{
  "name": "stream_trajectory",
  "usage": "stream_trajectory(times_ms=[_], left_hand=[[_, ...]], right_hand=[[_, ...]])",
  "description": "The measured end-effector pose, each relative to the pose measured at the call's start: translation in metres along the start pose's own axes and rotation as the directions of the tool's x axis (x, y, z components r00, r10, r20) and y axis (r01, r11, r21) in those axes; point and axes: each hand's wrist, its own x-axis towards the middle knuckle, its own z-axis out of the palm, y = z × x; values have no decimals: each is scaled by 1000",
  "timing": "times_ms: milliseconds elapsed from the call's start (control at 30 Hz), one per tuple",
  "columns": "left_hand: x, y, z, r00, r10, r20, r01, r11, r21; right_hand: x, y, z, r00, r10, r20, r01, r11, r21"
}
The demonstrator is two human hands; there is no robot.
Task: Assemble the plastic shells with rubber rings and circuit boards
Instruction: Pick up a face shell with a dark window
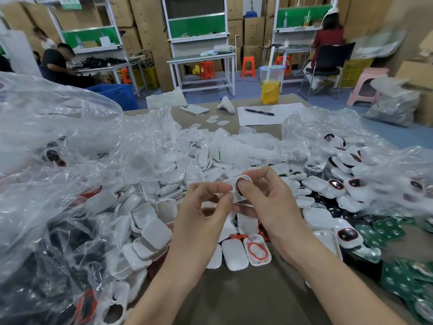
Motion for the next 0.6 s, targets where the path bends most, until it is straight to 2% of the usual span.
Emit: stream_trajectory(times_ms=[167,300,433,600], left_hand=[[-1,-1,2,999,-29,-32,27,998,-63],[-1,-1,1,999,3,-35,-6,997,-77],[1,-2,-2,1000,8,10,-6,992,-124],[8,-4,-10,993,-69,98,90,970,-227]], right_hand=[[-4,0,3,996,-28,80,26,1000,17],[-5,-2,4,995,-19,98,16,999,40],[-6,-3,3,994,-29,110,26,999,21],[-6,-5,3,993,-34,116,34,999,0]])
